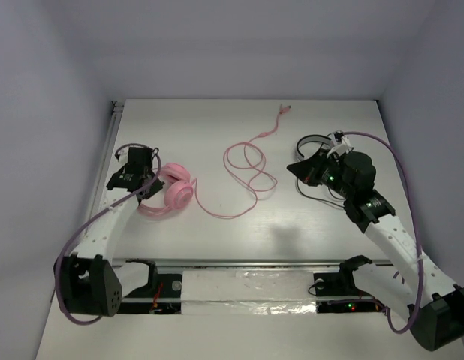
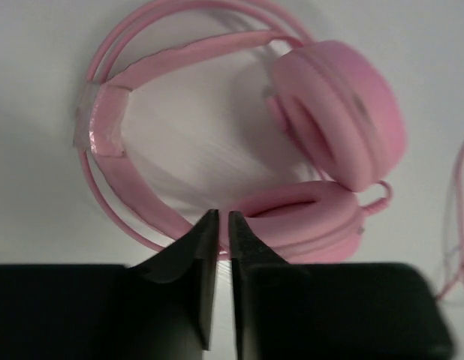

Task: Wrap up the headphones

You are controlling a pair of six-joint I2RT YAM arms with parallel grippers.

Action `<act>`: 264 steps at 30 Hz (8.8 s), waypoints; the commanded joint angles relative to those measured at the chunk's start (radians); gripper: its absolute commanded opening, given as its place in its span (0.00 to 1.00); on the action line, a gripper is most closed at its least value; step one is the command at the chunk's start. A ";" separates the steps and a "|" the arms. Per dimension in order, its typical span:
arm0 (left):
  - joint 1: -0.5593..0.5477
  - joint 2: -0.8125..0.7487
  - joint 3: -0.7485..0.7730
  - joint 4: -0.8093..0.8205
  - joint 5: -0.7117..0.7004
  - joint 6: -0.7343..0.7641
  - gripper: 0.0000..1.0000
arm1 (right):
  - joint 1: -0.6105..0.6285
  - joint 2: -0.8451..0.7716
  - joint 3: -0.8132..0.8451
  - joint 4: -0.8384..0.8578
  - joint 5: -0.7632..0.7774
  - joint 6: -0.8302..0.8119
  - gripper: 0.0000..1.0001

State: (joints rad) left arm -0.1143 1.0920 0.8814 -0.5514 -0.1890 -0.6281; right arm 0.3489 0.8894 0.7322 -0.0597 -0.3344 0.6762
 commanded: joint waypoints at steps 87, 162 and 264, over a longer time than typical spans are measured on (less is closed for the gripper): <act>0.085 0.137 0.383 0.461 1.011 -0.116 0.00 | 0.199 0.675 0.035 0.779 -0.172 -0.273 0.62; -0.045 0.100 -0.030 0.307 0.543 0.370 0.00 | 0.745 0.810 1.006 -0.902 0.437 -0.584 0.13; -0.196 0.153 0.375 0.314 0.795 0.213 0.00 | 0.096 0.258 0.062 0.517 -0.029 -0.179 0.44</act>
State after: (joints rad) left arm -0.3122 1.2362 1.1713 -0.2634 0.5743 -0.3477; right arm 0.4683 1.0958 0.8089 0.2012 -0.2768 0.4625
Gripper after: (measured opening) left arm 0.088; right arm 0.415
